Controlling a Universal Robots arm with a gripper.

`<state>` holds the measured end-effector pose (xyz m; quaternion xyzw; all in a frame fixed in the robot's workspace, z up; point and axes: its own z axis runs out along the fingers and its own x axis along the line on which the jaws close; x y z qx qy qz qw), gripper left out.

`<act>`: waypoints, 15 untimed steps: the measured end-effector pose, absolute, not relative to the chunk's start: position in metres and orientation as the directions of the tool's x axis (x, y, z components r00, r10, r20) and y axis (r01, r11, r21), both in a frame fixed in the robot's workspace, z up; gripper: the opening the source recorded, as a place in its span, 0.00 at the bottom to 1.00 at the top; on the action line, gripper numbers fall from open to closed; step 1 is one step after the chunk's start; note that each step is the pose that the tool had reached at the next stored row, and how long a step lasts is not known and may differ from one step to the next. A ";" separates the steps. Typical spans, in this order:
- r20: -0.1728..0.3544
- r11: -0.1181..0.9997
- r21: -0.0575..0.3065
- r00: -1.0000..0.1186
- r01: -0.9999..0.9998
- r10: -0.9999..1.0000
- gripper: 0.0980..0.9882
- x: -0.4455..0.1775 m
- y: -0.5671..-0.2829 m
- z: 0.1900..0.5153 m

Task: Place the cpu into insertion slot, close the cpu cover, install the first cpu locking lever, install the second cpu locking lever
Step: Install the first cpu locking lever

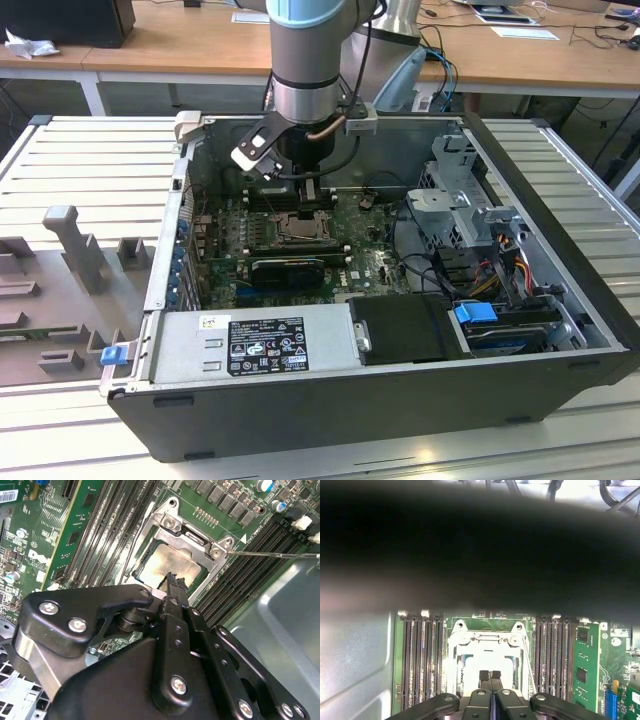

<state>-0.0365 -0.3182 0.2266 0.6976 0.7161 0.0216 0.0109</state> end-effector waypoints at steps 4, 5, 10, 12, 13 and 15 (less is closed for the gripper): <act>0.015 0.026 0.046 -0.027 0.999 1.000 0.01 -0.037 -0.318 0.228; 0.014 0.026 0.046 -0.027 0.999 1.000 0.01 -0.037 -0.318 0.228; 0.015 0.026 0.046 -0.027 0.999 1.000 0.01 -0.037 -0.318 0.231; 0.014 0.026 0.046 -0.027 0.999 1.000 0.01 -0.037 -0.318 0.232; 0.014 0.026 0.046 -0.027 0.999 1.000 0.01 -0.037 -0.318 0.232; 0.015 0.026 0.046 -0.027 0.999 1.000 0.01 -0.037 -0.318 0.233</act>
